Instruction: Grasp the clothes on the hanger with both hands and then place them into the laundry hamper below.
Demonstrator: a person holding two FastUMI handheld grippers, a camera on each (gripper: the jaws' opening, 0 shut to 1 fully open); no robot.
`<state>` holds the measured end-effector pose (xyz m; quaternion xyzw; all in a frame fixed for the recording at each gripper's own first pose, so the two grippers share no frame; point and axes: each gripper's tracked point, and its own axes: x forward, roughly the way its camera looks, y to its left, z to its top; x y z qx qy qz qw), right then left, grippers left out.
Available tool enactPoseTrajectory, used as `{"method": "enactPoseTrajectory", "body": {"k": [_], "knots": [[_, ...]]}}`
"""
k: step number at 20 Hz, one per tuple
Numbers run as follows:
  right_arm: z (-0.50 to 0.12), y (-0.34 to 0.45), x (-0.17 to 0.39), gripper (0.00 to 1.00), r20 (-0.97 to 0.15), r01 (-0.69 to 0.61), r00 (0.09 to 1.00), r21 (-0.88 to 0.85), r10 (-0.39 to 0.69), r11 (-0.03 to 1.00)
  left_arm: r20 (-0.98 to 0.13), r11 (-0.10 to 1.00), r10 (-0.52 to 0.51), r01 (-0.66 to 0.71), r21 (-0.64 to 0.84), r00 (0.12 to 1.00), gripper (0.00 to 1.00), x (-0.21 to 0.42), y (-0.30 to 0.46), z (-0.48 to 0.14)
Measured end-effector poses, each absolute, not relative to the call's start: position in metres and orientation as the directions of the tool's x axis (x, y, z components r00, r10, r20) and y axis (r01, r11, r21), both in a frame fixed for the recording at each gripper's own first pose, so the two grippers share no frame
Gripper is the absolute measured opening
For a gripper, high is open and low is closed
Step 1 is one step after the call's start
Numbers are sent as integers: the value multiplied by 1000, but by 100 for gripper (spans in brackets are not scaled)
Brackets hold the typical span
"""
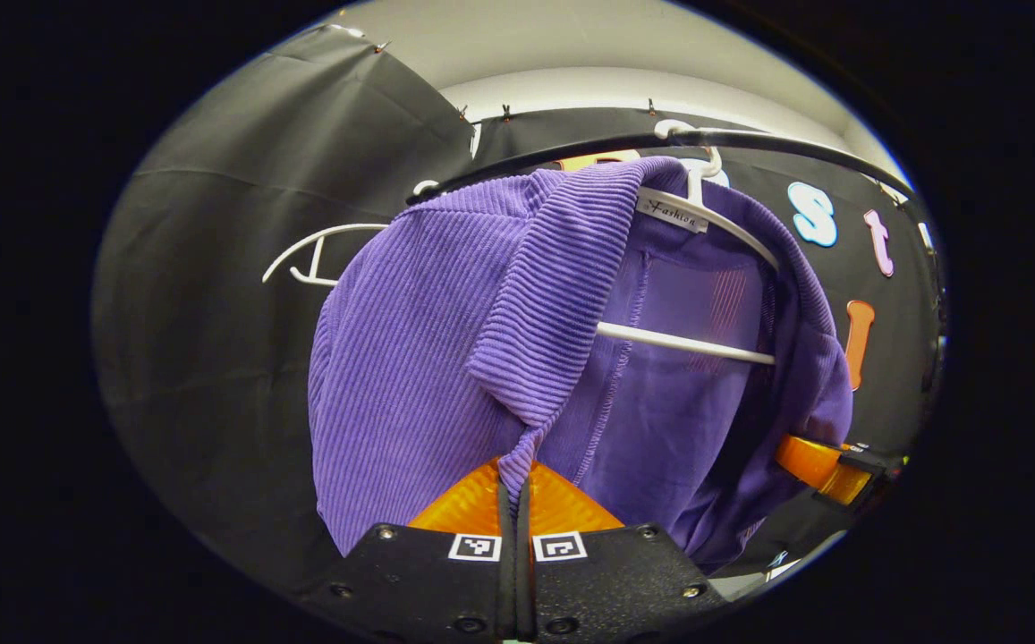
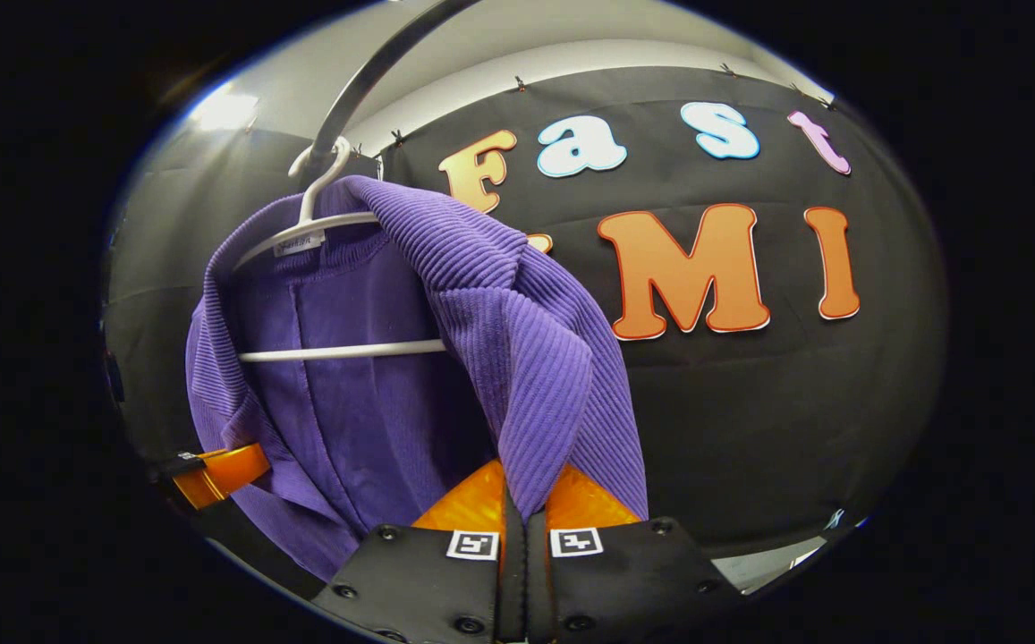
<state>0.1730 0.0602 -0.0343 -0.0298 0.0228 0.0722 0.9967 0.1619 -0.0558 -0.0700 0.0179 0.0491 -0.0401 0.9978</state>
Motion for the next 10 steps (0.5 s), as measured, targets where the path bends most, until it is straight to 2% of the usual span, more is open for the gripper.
{"method": "enactPoseTrajectory", "body": {"k": [5,10], "knots": [[-26,52,170,7,-45,-179,983,-3,178,984,-128,991,-134,137,12,983,0,151,-48,-62],[-10,36,170,8,-36,-194,979,117,200,974,-108,991,-134,135,1,985,0,142,-25,-40]]}}
